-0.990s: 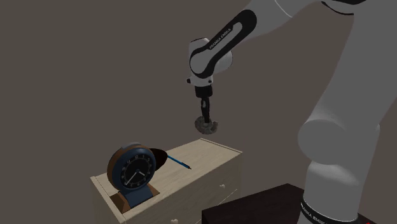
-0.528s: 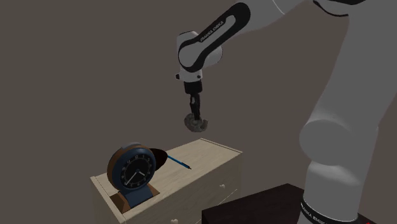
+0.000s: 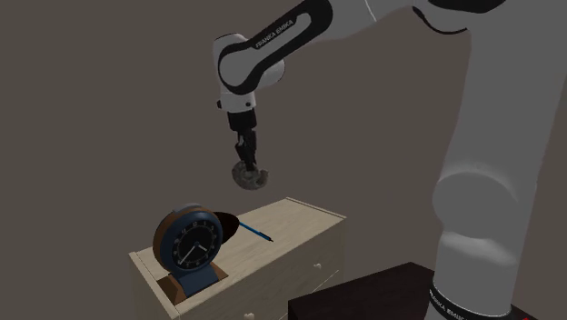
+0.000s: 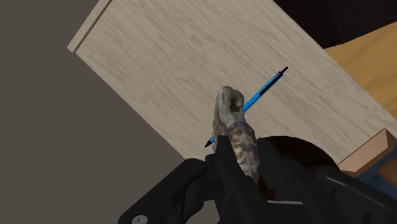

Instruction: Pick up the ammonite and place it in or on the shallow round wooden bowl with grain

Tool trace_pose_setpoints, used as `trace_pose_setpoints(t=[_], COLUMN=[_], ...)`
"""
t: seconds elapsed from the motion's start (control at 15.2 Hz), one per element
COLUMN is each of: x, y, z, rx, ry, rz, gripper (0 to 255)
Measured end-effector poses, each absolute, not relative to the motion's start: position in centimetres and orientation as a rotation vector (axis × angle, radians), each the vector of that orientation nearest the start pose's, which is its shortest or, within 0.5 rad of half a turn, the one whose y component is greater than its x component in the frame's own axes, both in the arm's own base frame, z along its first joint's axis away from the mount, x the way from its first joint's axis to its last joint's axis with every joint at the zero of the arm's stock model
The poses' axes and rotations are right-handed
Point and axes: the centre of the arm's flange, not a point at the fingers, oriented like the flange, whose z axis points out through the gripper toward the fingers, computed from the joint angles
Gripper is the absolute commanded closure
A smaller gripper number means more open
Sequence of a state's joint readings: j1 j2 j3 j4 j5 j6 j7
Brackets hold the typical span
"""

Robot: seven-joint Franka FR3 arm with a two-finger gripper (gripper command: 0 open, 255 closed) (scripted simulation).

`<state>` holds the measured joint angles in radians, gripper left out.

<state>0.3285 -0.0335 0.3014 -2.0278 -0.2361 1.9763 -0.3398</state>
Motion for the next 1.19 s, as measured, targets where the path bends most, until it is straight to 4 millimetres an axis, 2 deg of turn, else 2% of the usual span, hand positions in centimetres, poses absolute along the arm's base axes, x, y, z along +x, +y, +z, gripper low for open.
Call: trace_pose_setpoints(t=[0.4, 0.59, 0.79, 1.19], x=[44.3, 43.8, 43.6, 43.7], y=[39.3, 42.6, 43.8, 43.9], z=[47.1, 47.7, 46.6, 43.5], rx=[-2.901, -2.901, -2.902, -2.903], ry=[-1.71, -1.71, -1.708, -1.707], rz=[-0.022, -0.022, -0.022, -0.021], gripper=[255, 255, 255, 255])
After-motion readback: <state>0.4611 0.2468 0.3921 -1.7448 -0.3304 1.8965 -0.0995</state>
